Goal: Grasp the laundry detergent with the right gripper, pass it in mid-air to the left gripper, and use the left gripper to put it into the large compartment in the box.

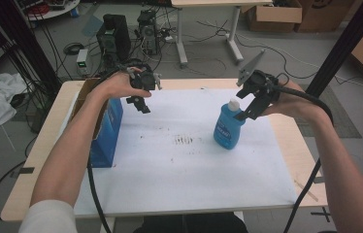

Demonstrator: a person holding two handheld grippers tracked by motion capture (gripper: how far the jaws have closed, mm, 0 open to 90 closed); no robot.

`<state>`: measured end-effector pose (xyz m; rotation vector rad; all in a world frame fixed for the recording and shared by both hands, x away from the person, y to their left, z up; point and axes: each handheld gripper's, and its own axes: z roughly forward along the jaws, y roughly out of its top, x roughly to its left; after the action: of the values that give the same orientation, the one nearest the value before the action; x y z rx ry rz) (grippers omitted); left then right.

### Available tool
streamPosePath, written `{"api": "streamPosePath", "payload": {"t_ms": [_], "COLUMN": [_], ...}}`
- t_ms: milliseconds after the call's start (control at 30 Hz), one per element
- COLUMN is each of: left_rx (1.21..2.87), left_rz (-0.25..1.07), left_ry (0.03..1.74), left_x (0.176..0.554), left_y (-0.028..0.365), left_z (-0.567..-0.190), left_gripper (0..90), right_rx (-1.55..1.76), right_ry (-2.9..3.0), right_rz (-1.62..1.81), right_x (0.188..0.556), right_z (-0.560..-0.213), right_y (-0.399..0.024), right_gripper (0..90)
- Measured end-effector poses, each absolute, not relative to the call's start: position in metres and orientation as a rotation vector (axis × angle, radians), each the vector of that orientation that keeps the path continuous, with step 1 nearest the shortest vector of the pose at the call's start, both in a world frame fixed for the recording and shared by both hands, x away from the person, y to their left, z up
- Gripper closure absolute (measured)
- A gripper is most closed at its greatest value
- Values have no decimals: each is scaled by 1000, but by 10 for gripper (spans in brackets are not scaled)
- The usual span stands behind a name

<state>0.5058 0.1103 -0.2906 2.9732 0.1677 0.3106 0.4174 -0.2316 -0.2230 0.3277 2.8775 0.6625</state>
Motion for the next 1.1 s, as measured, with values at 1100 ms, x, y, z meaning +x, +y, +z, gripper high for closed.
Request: {"api": "streamPosePath", "payload": {"t_ms": [1100], "left_rx": [2968], "left_rz": [307], "left_ry": [161], "left_x": [505], "left_y": [110], "left_z": [-292], "left_gripper": [187], "right_rx": [846], "right_ry": [2577], "right_rz": [954], "right_x": [398], "right_z": [-293], "right_y": [-273], "right_gripper": [160]}}
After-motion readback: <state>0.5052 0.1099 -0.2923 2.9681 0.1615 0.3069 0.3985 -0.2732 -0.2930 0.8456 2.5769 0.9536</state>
